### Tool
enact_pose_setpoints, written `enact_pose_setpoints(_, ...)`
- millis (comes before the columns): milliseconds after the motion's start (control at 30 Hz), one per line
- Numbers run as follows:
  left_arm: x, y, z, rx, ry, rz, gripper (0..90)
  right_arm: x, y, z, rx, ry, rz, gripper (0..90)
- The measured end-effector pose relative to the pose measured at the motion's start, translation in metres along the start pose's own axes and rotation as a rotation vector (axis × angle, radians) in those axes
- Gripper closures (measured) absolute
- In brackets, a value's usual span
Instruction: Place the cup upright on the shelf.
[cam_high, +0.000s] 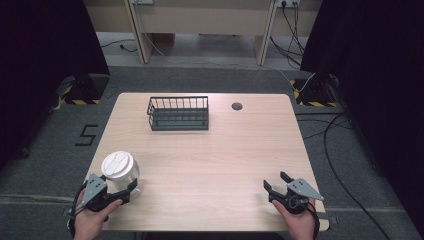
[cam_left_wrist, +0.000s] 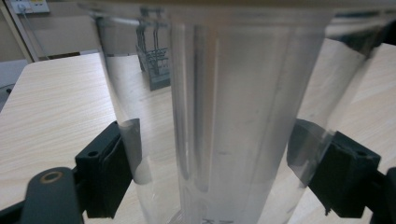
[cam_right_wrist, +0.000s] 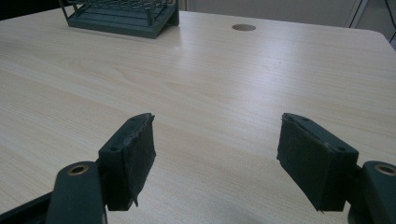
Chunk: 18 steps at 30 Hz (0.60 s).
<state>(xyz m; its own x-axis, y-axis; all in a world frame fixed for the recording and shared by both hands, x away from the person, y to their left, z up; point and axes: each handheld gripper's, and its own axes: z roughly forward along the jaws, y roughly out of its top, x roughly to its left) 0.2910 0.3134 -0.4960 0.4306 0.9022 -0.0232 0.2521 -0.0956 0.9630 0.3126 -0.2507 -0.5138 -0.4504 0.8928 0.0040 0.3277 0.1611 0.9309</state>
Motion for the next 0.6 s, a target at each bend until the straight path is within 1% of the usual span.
enact_pose_setpoints(100,-0.001,0.004,0.002,-0.003,-0.009,-0.006,17.2,0.000,0.000,0.000,0.000,0.000,0.000,27.9)
enact_pose_setpoints(167,-0.002,0.008,0.004,0.002,-0.009,0.007,17.2,0.000,0.000,0.000,0.000,0.000,0.000,27.9)
enact_pose_setpoints(267,-0.002,0.011,0.005,0.003,-0.011,0.009,17.2,0.000,0.000,0.000,0.000,0.000,0.000,27.9)
enact_pose_setpoints(400,0.000,0.021,0.009,0.002,-0.003,0.013,17.2,0.000,0.000,0.000,0.000,0.000,0.000,27.9)
enact_pose_setpoints(600,0.000,0.027,0.012,-0.004,0.005,0.022,17.2,0.000,0.000,0.000,0.000,0.000,0.000,28.0)
